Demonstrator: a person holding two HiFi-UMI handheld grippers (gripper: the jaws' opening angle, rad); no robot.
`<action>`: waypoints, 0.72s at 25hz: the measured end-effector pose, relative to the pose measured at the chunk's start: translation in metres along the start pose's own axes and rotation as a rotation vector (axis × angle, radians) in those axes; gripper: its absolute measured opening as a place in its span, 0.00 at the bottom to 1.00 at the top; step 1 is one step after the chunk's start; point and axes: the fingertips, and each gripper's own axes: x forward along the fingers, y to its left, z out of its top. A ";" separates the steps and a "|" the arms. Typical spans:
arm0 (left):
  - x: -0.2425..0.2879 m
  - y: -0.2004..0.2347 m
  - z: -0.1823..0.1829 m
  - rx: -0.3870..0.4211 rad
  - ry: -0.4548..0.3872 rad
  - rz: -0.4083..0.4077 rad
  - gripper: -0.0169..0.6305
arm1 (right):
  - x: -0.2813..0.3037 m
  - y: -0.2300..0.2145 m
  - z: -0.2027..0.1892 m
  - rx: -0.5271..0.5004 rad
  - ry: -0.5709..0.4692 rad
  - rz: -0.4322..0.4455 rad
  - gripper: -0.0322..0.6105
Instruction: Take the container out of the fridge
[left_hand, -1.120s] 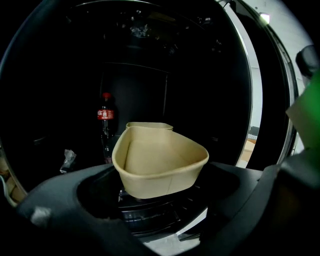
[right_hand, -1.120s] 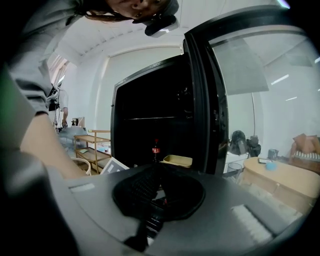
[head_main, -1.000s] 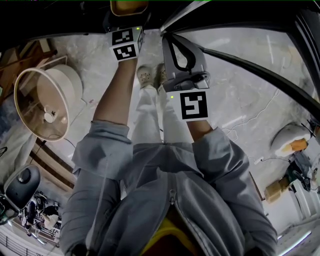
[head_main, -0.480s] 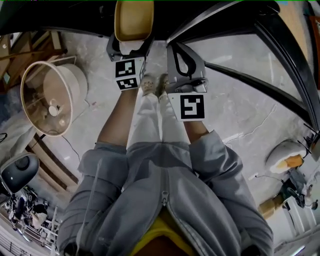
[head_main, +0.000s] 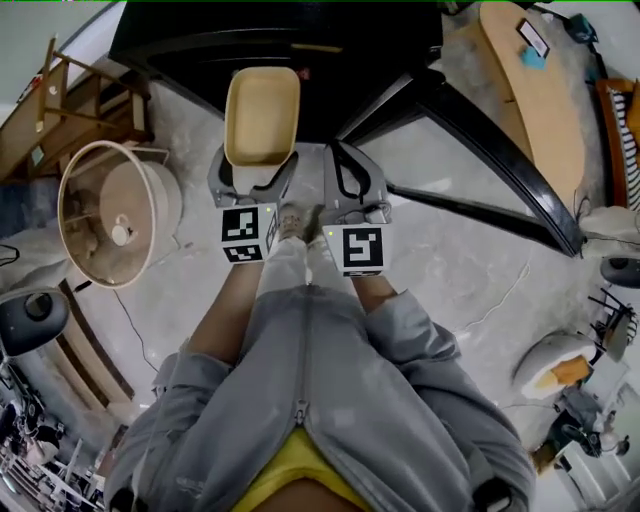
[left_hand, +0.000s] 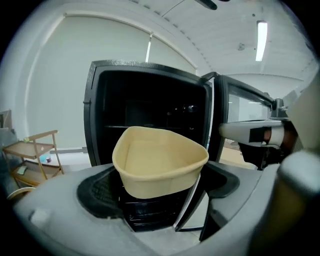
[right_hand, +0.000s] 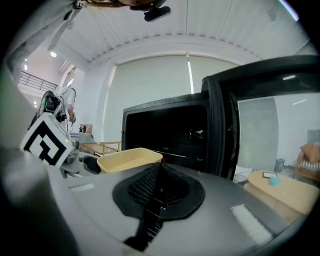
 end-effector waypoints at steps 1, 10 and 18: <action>-0.009 -0.003 0.009 -0.001 -0.008 -0.001 0.79 | -0.004 0.000 0.005 -0.006 0.004 0.002 0.05; -0.079 -0.017 0.090 0.026 -0.107 -0.002 0.79 | -0.053 0.005 0.066 -0.028 -0.042 0.004 0.05; -0.110 -0.021 0.140 0.031 -0.202 0.028 0.79 | -0.078 -0.010 0.119 -0.061 -0.111 -0.027 0.05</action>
